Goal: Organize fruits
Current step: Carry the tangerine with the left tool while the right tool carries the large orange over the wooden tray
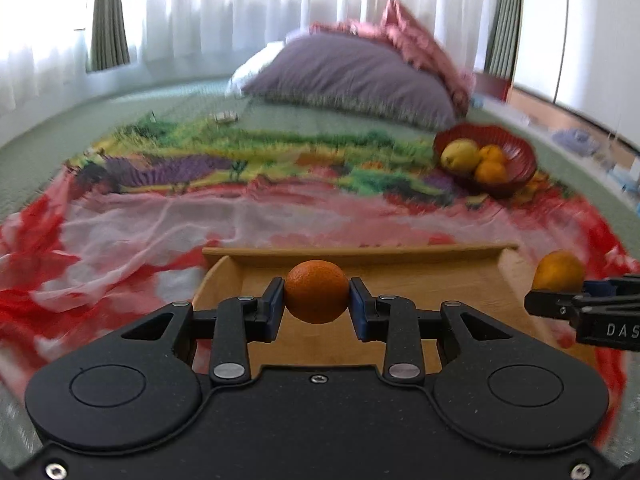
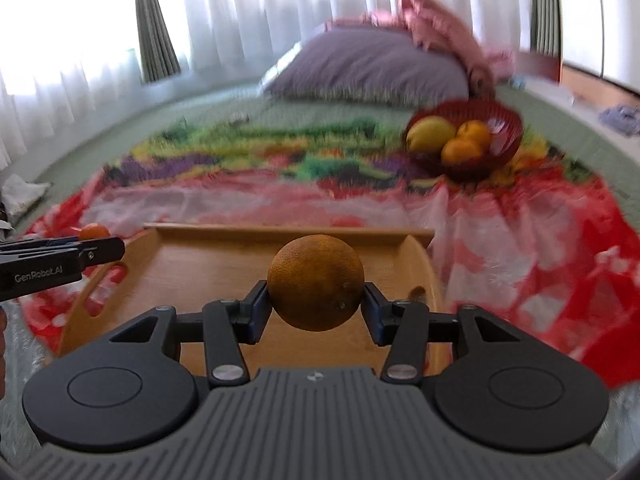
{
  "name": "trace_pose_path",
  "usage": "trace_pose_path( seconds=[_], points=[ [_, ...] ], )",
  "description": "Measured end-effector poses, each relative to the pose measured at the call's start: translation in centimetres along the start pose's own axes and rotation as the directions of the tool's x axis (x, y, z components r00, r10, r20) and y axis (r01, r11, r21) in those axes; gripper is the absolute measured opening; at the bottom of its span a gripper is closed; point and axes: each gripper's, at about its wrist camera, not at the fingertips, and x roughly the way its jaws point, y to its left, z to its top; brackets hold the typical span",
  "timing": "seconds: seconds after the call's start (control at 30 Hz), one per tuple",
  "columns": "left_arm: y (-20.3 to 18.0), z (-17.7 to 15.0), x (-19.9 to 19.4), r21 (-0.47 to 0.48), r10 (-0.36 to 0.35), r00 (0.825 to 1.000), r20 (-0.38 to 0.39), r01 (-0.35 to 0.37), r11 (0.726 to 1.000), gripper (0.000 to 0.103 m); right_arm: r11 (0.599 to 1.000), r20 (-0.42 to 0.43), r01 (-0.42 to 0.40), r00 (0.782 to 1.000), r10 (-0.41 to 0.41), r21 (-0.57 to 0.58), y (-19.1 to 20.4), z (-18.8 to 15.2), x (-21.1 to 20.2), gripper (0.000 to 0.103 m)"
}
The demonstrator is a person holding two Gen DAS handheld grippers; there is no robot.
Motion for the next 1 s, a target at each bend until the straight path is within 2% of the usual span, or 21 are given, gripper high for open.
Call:
trace_pose_path(
  seconds=[0.13,0.27,0.67,1.0],
  points=[
    [0.3,0.3,4.1,-0.027,0.005,0.994,-0.113,-0.008,1.000,0.032,0.999,-0.103,0.011,0.995,-0.005,0.049,-1.0,1.5,4.0,0.052],
    [0.3,-0.3,6.1,-0.027,0.011,0.986,-0.164,-0.016,1.000,0.032,0.998,-0.172,0.025,0.985,-0.016,0.055,-1.3,1.9,6.3,0.052],
    [-0.6,-1.1,7.7,0.007,0.026,0.972,-0.234,-0.025,1.000,0.032,0.998,-0.303,0.056,0.951,-0.060,-0.021,-0.2,2.0,8.5,0.052],
    [-0.6,-1.4,8.0,0.014,0.031,0.970,-0.239,-0.028,1.000,0.032,0.997,-0.324,0.068,0.943,-0.077,-0.039,0.1,2.0,9.0,0.052]
  ],
)
